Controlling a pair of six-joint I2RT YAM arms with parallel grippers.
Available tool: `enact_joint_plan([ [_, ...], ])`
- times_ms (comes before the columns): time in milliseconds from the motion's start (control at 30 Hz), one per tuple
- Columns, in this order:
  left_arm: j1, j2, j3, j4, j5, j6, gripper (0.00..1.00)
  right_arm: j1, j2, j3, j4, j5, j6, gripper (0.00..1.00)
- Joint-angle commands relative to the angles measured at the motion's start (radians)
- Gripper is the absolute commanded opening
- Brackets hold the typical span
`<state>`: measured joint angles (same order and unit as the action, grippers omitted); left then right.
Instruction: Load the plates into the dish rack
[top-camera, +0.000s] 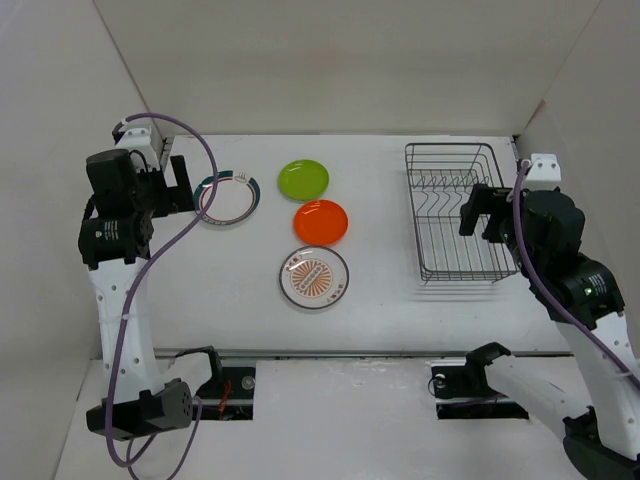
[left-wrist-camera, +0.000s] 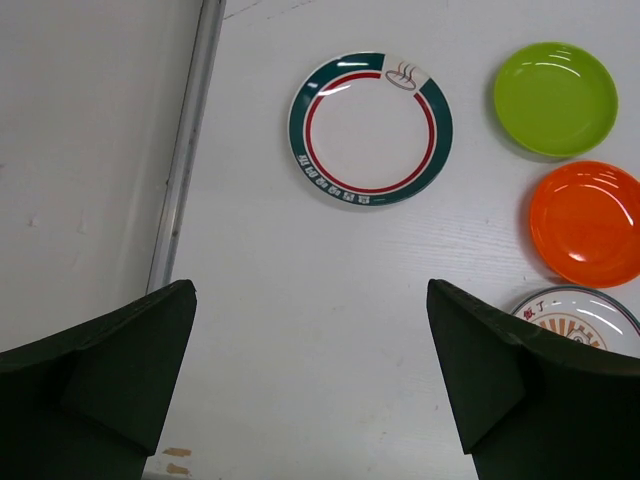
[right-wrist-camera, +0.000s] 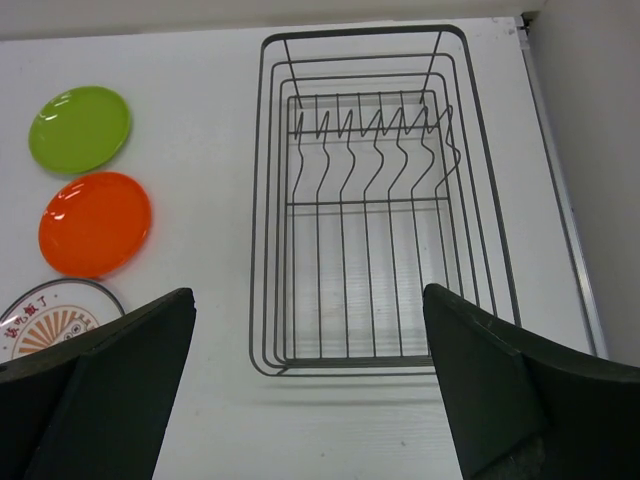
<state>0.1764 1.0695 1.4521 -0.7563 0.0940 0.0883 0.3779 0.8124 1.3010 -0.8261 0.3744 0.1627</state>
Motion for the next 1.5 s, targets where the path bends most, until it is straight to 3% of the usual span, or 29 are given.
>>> enact_joint_plan([
  [0,0.0,-0.009,0.002,0.038,0.019,-0.002,1.0,-0.005,-0.019,0.023,0.019,0.024,-0.006,1.0],
  [300,0.0,-0.009,-0.03,0.02,0.124,0.041,1.0,-0.005,-0.035,-0.028,0.105,-0.087,-0.041,1.0],
  [500,0.0,0.009,-0.116,0.143,0.133,0.03,1.0,-0.005,-0.015,-0.038,0.142,-0.219,-0.065,1.0],
  [667,0.0,0.192,-0.167,0.195,0.238,0.045,1.0,0.018,0.007,-0.06,0.188,-0.363,-0.075,1.0],
  [867,0.063,0.386,-0.148,0.244,0.394,0.074,1.0,0.078,0.018,-0.049,0.188,-0.355,-0.084,1.0],
  [1033,0.169,0.561,-0.108,0.313,0.499,-0.054,1.0,0.115,-0.013,-0.062,0.197,-0.354,-0.084,1.0],
  [1167,0.216,0.642,-0.108,0.38,0.48,-0.15,1.0,0.134,-0.054,-0.085,0.226,-0.365,-0.071,1.0],
  [1467,0.236,0.799,-0.13,0.468,0.46,-0.171,1.0,0.144,-0.067,-0.083,0.24,-0.456,-0.08,1.0],
])
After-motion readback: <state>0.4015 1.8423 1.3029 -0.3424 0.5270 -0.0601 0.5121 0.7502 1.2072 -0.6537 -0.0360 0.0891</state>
